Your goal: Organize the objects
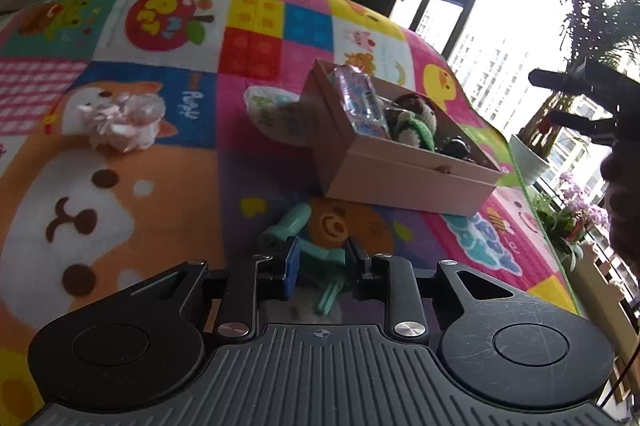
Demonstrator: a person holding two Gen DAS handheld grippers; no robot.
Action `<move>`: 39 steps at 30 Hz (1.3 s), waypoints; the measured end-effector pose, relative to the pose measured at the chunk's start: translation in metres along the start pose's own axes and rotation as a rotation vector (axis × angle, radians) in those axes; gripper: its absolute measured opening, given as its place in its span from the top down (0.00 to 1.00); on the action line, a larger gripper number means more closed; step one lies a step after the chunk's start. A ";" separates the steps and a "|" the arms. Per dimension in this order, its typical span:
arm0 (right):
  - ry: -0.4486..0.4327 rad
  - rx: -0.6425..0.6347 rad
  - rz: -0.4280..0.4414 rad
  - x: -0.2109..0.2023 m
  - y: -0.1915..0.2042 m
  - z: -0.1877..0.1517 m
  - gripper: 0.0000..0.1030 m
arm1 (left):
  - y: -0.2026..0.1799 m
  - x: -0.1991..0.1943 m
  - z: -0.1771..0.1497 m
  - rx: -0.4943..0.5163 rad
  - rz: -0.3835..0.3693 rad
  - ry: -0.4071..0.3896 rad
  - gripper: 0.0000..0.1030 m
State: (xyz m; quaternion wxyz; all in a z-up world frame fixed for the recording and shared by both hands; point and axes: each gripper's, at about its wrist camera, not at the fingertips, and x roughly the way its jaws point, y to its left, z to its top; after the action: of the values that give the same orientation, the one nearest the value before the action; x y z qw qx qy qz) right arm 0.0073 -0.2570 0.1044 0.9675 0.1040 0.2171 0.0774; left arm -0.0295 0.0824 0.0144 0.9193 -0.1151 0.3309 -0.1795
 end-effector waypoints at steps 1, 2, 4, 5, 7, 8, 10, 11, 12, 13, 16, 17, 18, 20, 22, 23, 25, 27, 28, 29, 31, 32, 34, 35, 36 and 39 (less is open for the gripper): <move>0.014 -0.024 -0.025 0.003 0.002 -0.011 0.09 | 0.003 -0.002 -0.003 -0.010 0.005 -0.001 0.73; 0.029 -0.051 -0.046 0.006 0.005 -0.023 0.09 | 0.005 -0.005 -0.005 -0.016 0.006 -0.003 0.73; 0.058 -0.109 -0.075 0.010 0.010 -0.045 0.09 | 0.008 -0.009 -0.008 -0.023 0.008 -0.008 0.73; 0.072 -0.129 -0.087 0.011 0.012 -0.056 0.09 | 0.008 -0.010 -0.009 -0.023 0.011 -0.011 0.73; 0.117 -0.133 -0.076 0.013 0.015 -0.076 0.09 | 0.007 -0.010 -0.009 -0.016 0.015 -0.014 0.73; 0.145 -0.121 -0.054 0.014 0.016 -0.085 0.09 | 0.006 -0.011 -0.010 -0.019 0.015 -0.015 0.73; 0.197 -0.107 -0.016 0.016 0.021 -0.105 0.09 | 0.007 -0.010 -0.010 -0.035 0.018 -0.018 0.73; 0.214 -0.109 -0.004 0.016 0.025 -0.113 0.09 | 0.007 -0.010 -0.011 -0.041 0.021 -0.021 0.73; 0.227 -0.113 0.009 0.015 0.030 -0.122 0.09 | 0.007 -0.010 -0.011 -0.046 0.025 -0.022 0.73; 0.237 -0.122 0.022 0.014 0.035 -0.128 0.09 | 0.008 -0.010 -0.010 -0.051 0.028 -0.019 0.73; 0.233 -0.154 0.036 0.013 0.049 -0.142 0.09 | 0.004 -0.011 -0.010 -0.053 0.025 -0.018 0.73; 0.224 -0.164 0.033 0.012 0.053 -0.145 0.09 | 0.001 -0.011 -0.010 -0.046 0.026 -0.020 0.73; 0.219 -0.173 0.028 0.012 0.055 -0.148 0.09 | -0.001 -0.011 -0.010 -0.042 0.032 -0.025 0.73; 0.214 -0.179 0.027 0.013 0.056 -0.148 0.09 | -0.001 -0.014 -0.007 -0.052 0.068 -0.059 0.73; 0.198 -0.162 0.029 0.009 0.053 -0.148 0.08 | 0.007 -0.017 0.003 -0.074 0.134 -0.116 0.73; 0.197 -0.151 0.029 0.008 0.051 -0.148 0.07 | 0.013 -0.018 0.010 -0.089 0.171 -0.141 0.73; 0.197 -0.134 0.029 0.008 0.047 -0.147 0.07 | 0.028 -0.017 0.030 -0.112 0.238 -0.183 0.73; 0.197 -0.127 0.027 0.008 0.046 -0.147 0.07 | 0.047 -0.013 0.056 -0.130 0.307 -0.232 0.73; 0.197 -0.125 0.031 0.008 0.046 -0.147 0.07 | 0.058 -0.009 0.069 -0.147 0.337 -0.252 0.73; 0.194 -0.122 0.031 0.008 0.045 -0.147 0.07 | 0.069 -0.002 0.081 -0.167 0.361 -0.254 0.73; 0.187 -0.109 0.039 0.007 0.043 -0.147 0.05 | 0.094 0.016 0.099 -0.228 0.406 -0.233 0.73; 0.185 -0.098 0.043 0.007 0.041 -0.147 0.05 | 0.104 0.024 0.104 -0.262 0.427 -0.217 0.73; 0.183 -0.069 0.041 0.008 0.037 -0.146 0.05 | 0.121 0.040 0.107 -0.331 0.452 -0.176 0.73; 0.184 -0.054 0.041 0.008 0.035 -0.146 0.04 | 0.125 0.045 0.104 -0.359 0.442 -0.154 0.74; 0.185 -0.041 0.042 0.008 0.032 -0.145 0.04 | 0.124 0.049 0.100 -0.378 0.416 -0.135 0.73; 0.189 -0.008 0.049 0.009 0.027 -0.144 0.03 | 0.104 0.058 0.086 -0.330 0.315 -0.088 0.73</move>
State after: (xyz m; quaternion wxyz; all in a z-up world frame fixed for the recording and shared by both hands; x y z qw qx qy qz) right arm -0.0499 -0.2046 -0.0202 0.9410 0.0977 0.3043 0.1115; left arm 0.0940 0.1611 0.0120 0.9182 -0.2184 0.3293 0.0279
